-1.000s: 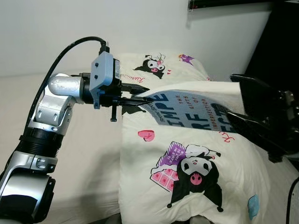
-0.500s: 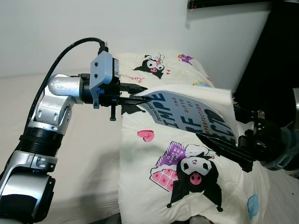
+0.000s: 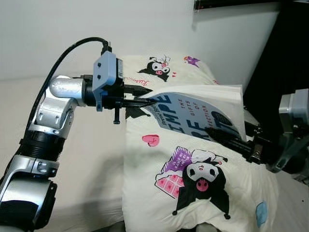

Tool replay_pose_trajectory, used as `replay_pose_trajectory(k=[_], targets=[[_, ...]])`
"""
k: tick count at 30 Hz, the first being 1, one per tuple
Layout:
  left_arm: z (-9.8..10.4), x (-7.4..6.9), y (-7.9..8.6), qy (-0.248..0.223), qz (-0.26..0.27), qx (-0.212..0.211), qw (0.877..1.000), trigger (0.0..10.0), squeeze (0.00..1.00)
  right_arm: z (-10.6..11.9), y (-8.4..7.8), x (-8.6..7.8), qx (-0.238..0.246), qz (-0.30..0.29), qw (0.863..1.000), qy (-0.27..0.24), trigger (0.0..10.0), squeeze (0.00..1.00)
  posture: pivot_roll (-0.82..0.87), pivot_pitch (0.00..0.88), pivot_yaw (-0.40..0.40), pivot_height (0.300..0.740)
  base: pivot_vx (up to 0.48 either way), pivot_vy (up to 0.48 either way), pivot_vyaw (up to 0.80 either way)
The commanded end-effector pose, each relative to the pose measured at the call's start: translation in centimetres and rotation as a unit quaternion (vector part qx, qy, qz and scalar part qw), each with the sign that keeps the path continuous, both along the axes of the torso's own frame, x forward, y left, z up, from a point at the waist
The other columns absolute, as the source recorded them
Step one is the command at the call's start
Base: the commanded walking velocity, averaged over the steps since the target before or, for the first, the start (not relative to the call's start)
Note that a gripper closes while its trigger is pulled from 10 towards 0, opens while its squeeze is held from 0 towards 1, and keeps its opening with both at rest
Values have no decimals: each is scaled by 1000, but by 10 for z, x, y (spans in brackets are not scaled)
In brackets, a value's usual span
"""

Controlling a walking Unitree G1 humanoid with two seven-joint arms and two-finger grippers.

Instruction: Clean up the room

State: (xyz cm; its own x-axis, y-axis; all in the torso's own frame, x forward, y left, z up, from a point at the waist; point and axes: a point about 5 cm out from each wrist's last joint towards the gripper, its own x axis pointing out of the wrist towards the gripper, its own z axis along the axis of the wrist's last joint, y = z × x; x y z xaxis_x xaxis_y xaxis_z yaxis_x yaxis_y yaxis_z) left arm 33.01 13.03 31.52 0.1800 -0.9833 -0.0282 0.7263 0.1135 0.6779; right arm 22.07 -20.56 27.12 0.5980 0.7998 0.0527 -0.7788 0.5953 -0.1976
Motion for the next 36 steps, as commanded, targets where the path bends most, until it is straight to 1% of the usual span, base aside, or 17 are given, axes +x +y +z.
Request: replay_pose_trajectory(k=[1,8,9,13,15,16,17,22,24,25,29,30,31,32,33,34,36], targets=[[10,0,9,-17,17,-15,1000,0,0,1,3,-1,0,9,1000,-4,0,0,-64,51,69,591,0,0,0],[-11,13,12,11,54,-8,998,0,0,6,0,7,12,-18,999,-24,0,0,-64,41,69,591,0,0,0],[-14,14,12,19,55,-12,998,0,1000,4,-2,10,9,-30,999,-22,0,0,-67,36,69,591,0,0,0],[-25,18,11,68,54,-43,995,0,1000,-2,-7,21,13,-74,997,-19,0,0,-65,36,69,591,0,0,0],[-41,24,16,129,67,-99,984,7804,1000,-11,-6,33,34,-108,994,-9,0,0,-61,40,69,591,0,0,0],[-41,24,16,129,67,-99,984,7804,1000,-11,-6,33,34,-108,994,-9,0,0,-61,40,69,591,0,0,0],[-51,27,20,164,75,-124,976,10000,1000,-17,-5,38,43,-122,992,-2,0,0,-61,40,69,591,0,0,0],[-85,34,37,235,133,-176,947,10000,1000,-34,-2,46,52,-146,988,21,0,0,-55,45,68,591,0,0,0],[-116,40,62,268,233,-200,913,10000,1000,-39,-1,48,56,-154,986,26,0,0,-55,45,68,591,0,0,0],[-116,40,62,268,233,-200,913,10000,1000,-39,-1,48,56,-154,986,26,0,0,-55,45,68,591,0,0,0],[-146,37,100,301,360,-267,842,10000,1000,-40,-1,52,84,-175,981,29,0,0,-47,53,65,591,0,0,0],[-152,37,110,304,401,-301,810,10000,1000,-40,-1,54,90,-181,979,27,0,0,-42,55,62,591,0,0,0],[-152,37,110,304,401,-301,810,10000,1000,-40,-1,54,90,-181,979,27,0,0,-42,55,62,591,0,0,0],[-161,36,122,314,462,-363,745,10000,1000,-44,0,58,96,-187,977,32,0,0,-37,54,58,591,0,0,0],[-178,33,126,317,532,-358,699,10000,0,-51,6,61,104,-185,976,41,0,0,-34,57,54,595,0,0,0],[-190,30,127,315,576,-346,671,10000,0,-56,10,64,110,-184,976,48,0,0,-33,57,52,600,0,0,0],[-209,24,116,325,583,-319,672,10000,0,-69,21,67,118,-177,975,66,0,0,-32,58,49,609,0,0,0]])
